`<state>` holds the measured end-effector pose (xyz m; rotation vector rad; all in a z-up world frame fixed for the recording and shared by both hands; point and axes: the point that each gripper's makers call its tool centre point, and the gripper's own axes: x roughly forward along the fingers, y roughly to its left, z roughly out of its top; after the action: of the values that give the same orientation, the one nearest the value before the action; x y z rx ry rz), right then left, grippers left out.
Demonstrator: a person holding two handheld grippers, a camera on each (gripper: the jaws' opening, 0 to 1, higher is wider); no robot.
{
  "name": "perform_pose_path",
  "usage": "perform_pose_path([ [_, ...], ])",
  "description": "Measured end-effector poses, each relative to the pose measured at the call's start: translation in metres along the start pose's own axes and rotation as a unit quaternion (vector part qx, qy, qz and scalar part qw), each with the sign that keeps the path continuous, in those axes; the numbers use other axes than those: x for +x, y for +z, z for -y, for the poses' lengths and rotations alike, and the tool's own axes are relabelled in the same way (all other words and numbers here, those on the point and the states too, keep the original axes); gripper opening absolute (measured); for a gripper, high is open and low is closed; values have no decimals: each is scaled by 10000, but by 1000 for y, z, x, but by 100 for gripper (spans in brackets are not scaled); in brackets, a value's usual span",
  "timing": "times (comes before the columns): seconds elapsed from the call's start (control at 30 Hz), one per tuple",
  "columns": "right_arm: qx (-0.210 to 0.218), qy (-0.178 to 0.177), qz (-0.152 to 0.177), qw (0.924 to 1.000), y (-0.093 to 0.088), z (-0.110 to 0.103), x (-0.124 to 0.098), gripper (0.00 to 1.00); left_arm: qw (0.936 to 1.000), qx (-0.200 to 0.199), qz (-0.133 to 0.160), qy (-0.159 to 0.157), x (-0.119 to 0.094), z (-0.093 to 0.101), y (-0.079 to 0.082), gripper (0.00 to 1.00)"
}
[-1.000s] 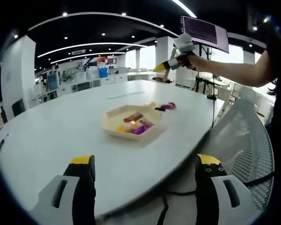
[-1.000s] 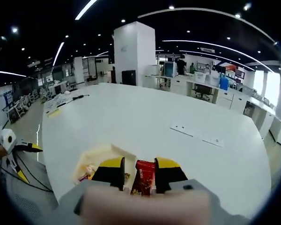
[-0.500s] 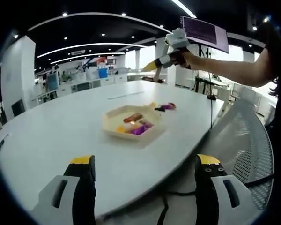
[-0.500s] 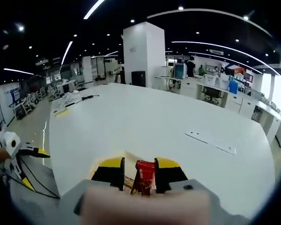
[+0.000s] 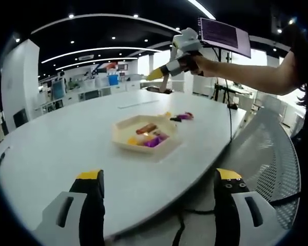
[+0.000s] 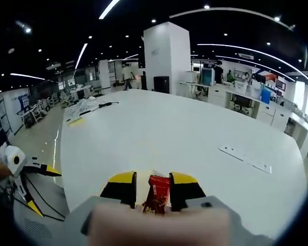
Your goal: Place the target food into the container with the food tongs after gripping and lifting it, then release it inside without dropping or visibly crushing the food.
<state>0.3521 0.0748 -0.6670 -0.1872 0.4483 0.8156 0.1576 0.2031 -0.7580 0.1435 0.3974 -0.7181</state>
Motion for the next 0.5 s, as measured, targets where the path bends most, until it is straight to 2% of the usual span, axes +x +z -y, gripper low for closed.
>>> perform_pose_path([
  [0.4, -76, 173, 14, 9998, 9, -12, 16, 24, 10000, -28, -28, 6, 0, -1, -1, 87],
  [0.5, -92, 197, 105, 9997, 14, -14, 17, 26, 10000, -35, -49, -12, 1, -1, -1, 87],
])
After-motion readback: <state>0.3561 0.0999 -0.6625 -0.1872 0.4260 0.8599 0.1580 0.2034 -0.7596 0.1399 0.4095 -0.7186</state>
